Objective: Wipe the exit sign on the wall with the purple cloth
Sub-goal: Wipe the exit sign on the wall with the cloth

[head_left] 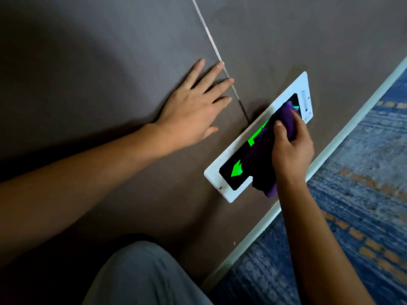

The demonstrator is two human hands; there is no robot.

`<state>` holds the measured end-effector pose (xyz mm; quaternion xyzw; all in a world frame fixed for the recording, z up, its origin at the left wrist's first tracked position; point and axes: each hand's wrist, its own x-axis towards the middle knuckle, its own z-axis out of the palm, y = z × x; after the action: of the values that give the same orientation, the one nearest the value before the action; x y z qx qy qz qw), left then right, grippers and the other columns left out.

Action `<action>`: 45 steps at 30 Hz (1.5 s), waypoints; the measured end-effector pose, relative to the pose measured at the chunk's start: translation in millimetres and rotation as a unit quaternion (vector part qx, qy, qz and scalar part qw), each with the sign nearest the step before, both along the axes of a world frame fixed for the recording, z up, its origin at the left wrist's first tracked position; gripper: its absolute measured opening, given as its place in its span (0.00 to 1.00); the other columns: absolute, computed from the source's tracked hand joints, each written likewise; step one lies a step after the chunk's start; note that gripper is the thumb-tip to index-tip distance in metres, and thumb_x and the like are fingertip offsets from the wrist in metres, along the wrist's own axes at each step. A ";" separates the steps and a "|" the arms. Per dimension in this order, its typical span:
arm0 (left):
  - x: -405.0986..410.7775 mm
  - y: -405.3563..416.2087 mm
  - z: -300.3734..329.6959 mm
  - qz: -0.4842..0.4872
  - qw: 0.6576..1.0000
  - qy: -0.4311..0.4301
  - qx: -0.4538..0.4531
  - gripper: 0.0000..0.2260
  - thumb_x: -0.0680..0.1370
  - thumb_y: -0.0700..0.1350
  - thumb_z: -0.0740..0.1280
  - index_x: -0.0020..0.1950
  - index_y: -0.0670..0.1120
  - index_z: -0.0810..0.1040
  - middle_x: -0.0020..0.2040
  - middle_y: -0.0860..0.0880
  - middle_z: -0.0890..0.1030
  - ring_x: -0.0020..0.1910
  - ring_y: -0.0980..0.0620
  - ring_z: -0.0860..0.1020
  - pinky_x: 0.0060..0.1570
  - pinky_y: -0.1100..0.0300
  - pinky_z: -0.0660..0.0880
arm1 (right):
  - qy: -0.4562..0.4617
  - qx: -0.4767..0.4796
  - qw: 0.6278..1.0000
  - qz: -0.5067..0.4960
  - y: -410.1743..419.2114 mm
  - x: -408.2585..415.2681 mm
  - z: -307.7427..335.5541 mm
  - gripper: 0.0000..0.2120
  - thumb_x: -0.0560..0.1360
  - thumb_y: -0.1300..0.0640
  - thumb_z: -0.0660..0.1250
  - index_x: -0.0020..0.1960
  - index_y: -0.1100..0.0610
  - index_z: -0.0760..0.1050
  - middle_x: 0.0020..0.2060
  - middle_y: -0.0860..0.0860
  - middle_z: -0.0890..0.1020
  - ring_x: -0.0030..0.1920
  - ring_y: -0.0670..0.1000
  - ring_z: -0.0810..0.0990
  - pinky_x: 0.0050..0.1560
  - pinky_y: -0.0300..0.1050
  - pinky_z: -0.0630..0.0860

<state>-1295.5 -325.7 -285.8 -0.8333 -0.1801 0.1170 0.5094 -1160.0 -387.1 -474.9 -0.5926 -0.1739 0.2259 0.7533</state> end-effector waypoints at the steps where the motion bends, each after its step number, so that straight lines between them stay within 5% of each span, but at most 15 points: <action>1: -0.5 0.7 -0.7 -0.004 1.000 -0.002 -0.001 0.34 0.78 0.62 0.67 0.80 0.48 0.66 0.84 0.45 0.57 0.84 0.38 0.48 0.80 0.35 0.45 | -0.019 -0.010 1.000 0.017 4.2 3.2 2.1 0.21 0.79 0.46 0.66 0.72 0.41 0.75 0.64 0.42 0.82 0.63 0.44 0.79 0.66 0.40 0.71; 8: -2.0 7.7 -9.0 -0.023 1.000 -0.011 0.001 0.34 0.77 0.61 0.68 0.79 0.47 0.68 0.83 0.45 0.59 0.84 0.39 0.50 0.79 0.33 0.46 | -0.148 -0.060 0.985 0.067 22.7 -30.2 -16.2 0.24 0.79 0.45 0.66 0.75 0.40 0.71 0.76 0.48 0.72 0.71 0.52 0.75 0.65 0.47 0.71; 13: -1.1 11.1 -10.1 -0.041 0.999 -0.028 -0.019 0.32 0.77 0.59 0.69 0.76 0.45 0.71 0.82 0.43 0.62 0.83 0.38 0.52 0.79 0.33 0.46 | -0.226 -0.033 0.970 0.084 -1.8 -92.3 -37.7 0.25 0.77 0.44 0.64 0.74 0.38 0.71 0.77 0.51 0.69 0.66 0.54 0.79 0.53 0.48 0.79; 18: 3.0 9.4 -14.3 -0.033 0.999 -0.011 -0.023 0.33 0.77 0.59 0.69 0.78 0.46 0.69 0.83 0.43 0.60 0.83 0.38 0.50 0.79 0.34 0.46 | -0.215 0.006 0.972 0.099 -13.6 -96.1 -44.3 0.23 0.77 0.46 0.66 0.72 0.41 0.74 0.75 0.50 0.72 0.66 0.50 0.78 0.56 0.42 0.76; 22: 2.8 10.0 -13.1 -0.030 0.999 -0.009 -0.031 0.33 0.76 0.59 0.70 0.78 0.46 0.70 0.83 0.44 0.60 0.83 0.38 0.50 0.80 0.34 0.46 | -0.145 0.005 0.988 0.043 1.4 -44.6 -41.0 0.23 0.77 0.48 0.67 0.72 0.44 0.75 0.70 0.48 0.78 0.66 0.48 0.77 0.61 0.24 0.64; 29: -0.5 11.1 -16.9 -0.041 0.998 -0.031 -0.039 0.33 0.76 0.57 0.71 0.76 0.44 0.71 0.82 0.42 0.62 0.83 0.36 0.52 0.80 0.35 0.47 | -0.202 -0.037 0.975 0.081 5.3 -57.1 -37.7 0.24 0.78 0.45 0.66 0.73 0.39 0.72 0.75 0.47 0.73 0.65 0.52 0.79 0.57 0.47 0.78; 36: -12.6 1.4 -17.8 -0.030 0.996 -0.055 -0.062 0.32 0.75 0.54 0.73 0.76 0.43 0.72 0.82 0.42 0.61 0.83 0.37 0.52 0.79 0.34 0.49 | -0.265 -0.014 0.954 0.137 -30.6 -126.6 -49.6 0.25 0.79 0.47 0.67 0.75 0.36 0.69 0.81 0.45 0.63 0.63 0.52 0.82 0.45 0.47 0.82; 39: -15.6 -1.3 -18.7 -0.031 0.996 -0.055 -0.058 0.32 0.75 0.54 0.73 0.76 0.43 0.72 0.83 0.42 0.60 0.83 0.37 0.52 0.80 0.34 0.48 | -0.280 0.007 0.950 0.138 -32.1 -110.4 -51.5 0.25 0.79 0.45 0.65 0.75 0.36 0.69 0.79 0.43 0.66 0.64 0.50 0.81 0.50 0.46 0.80; 42: -17.4 -3.3 -18.5 -0.030 0.996 -0.060 -0.062 0.31 0.75 0.53 0.72 0.75 0.44 0.72 0.83 0.43 0.61 0.83 0.36 0.53 0.80 0.35 0.48 | -0.169 0.027 0.979 0.108 -23.9 -82.7 -49.4 0.28 0.79 0.44 0.64 0.78 0.38 0.64 0.76 0.40 0.71 0.69 0.43 0.76 0.61 0.38 0.74; 45: -24.0 -5.7 -18.1 -0.026 0.995 -0.077 -0.053 0.29 0.76 0.53 0.72 0.75 0.44 0.72 0.83 0.43 0.61 0.83 0.37 0.53 0.81 0.37 0.48 | -0.124 -0.009 0.990 0.070 -7.7 -64.2 -42.0 0.28 0.79 0.44 0.64 0.78 0.36 0.64 0.74 0.40 0.73 0.68 0.44 0.75 0.58 0.37 0.70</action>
<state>-1319.5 -331.4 -304.0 -0.8699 -0.1904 0.0484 0.4524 -1224.2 -394.8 -517.0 -0.6093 -0.3051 0.2039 0.7030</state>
